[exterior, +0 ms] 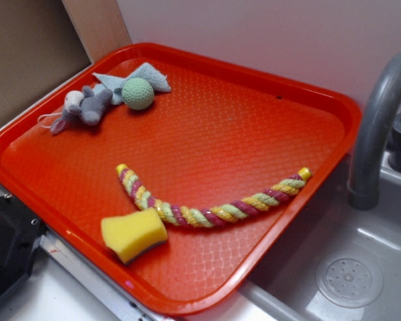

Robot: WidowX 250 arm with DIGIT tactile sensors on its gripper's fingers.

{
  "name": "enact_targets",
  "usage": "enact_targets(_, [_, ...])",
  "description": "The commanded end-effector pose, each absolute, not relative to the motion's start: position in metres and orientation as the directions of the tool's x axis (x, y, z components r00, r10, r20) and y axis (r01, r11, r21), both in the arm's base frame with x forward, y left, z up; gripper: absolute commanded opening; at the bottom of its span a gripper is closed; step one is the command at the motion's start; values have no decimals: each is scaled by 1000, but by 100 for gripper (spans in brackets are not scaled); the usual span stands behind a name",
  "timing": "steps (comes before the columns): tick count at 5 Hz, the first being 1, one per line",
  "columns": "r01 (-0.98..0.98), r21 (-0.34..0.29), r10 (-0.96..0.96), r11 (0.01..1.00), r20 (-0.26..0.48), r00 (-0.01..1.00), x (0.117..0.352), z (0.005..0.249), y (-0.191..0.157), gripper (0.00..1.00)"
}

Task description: Grab the multicolored rope.

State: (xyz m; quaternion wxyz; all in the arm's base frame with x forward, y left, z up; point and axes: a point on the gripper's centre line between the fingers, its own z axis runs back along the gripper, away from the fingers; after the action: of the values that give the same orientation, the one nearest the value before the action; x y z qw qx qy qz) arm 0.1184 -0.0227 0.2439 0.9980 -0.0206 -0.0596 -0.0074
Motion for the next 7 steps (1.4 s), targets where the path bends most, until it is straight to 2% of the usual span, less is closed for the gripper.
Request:
enact_targets(1, [17, -40, -12, 999, 119, 993, 118, 244, -23, 100])
enact_targets(2, [112, -84, -99, 990, 140, 985, 131, 230, -32, 100])
enact_targets(3, [199, -64, -184, 978, 192, 964, 151, 213, -49, 100])
enact_targets(4, [304, -74, -281, 950, 220, 934, 170, 193, -74, 100])
enact_targets(5, [435, -87, -412, 896, 197, 889, 184, 168, -114, 100])
enact_targets(7, [559, -40, -553, 828, 108, 826, 192, 120, -160, 100])
